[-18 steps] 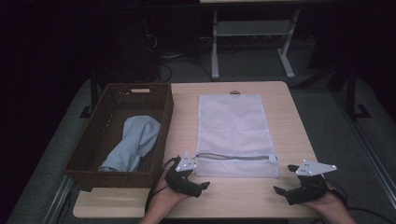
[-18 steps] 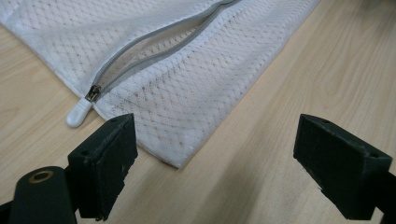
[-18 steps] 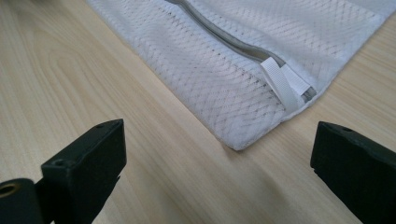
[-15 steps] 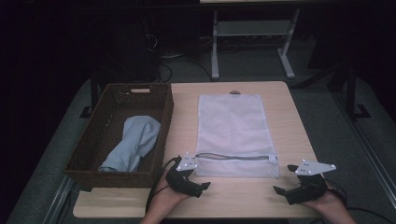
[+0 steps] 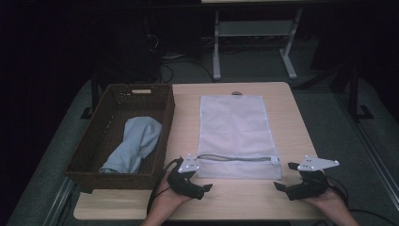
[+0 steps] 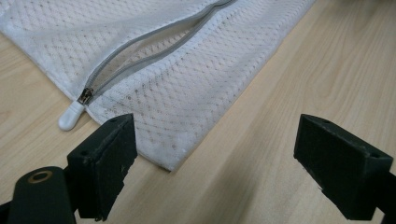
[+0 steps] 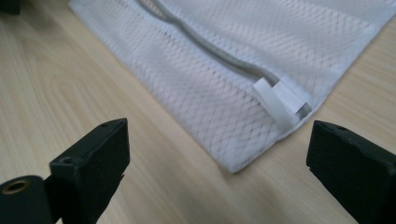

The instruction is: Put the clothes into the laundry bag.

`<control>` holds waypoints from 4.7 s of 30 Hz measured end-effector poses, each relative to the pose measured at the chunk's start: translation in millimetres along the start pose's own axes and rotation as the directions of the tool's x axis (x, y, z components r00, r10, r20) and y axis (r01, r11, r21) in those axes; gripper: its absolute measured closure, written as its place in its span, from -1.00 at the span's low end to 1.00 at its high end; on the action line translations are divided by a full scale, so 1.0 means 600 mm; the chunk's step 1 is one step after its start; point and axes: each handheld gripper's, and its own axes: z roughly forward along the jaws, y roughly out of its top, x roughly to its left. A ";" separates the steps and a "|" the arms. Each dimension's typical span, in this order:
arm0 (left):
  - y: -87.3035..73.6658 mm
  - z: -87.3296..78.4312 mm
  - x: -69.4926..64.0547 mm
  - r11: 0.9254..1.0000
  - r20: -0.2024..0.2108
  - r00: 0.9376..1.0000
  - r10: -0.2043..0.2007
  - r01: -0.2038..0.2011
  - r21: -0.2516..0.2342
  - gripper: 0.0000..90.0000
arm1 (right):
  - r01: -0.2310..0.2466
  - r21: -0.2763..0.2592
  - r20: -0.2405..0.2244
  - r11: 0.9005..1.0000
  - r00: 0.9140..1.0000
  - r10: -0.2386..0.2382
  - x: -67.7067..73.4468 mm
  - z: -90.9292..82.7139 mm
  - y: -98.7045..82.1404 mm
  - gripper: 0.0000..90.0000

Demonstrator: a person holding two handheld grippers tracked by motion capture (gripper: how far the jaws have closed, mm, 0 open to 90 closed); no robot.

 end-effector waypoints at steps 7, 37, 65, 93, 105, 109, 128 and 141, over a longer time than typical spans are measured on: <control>-0.001 0.001 0.003 1.000 0.008 1.000 -0.011 0.011 0.000 -0.72 | -0.025 0.001 0.022 1.000 0.999 0.025 -0.009 0.004 0.011 -0.81; -0.002 -0.004 0.002 1.000 -0.005 1.000 -0.013 0.013 -0.010 -0.72 | -0.031 -0.030 0.057 0.999 0.998 0.033 -0.069 0.059 0.134 -0.13; -0.005 -0.006 -0.001 1.000 0.000 1.000 -0.004 0.004 -0.009 -0.71 | -0.131 0.068 0.095 0.989 0.988 0.124 -0.162 0.141 0.143 0.99; -0.008 -0.003 0.001 1.000 -0.001 1.000 -0.005 0.005 0.006 -0.71 | -0.165 0.180 0.155 0.970 0.978 0.138 -0.190 0.144 0.117 1.00; -0.008 -0.003 0.000 1.000 -0.002 1.000 -0.004 0.004 0.009 -0.71 | -0.178 0.194 0.202 0.965 0.970 0.138 -0.205 0.128 0.109 1.00; -0.008 -0.003 0.000 1.000 -0.002 1.000 -0.005 0.005 0.009 -0.71 | -0.179 0.205 0.218 0.962 0.967 0.134 -0.210 0.121 0.105 1.00; 0.000 0.005 -0.001 1.000 0.015 1.000 0.012 -0.012 0.010 -0.71 | -0.248 0.180 0.268 0.952 0.943 0.196 -0.244 0.081 0.073 1.00; 0.005 0.009 -0.001 1.000 0.024 0.999 0.022 -0.023 0.010 -0.71 | -0.309 0.172 0.329 0.935 0.913 0.241 -0.265 0.050 0.052 1.00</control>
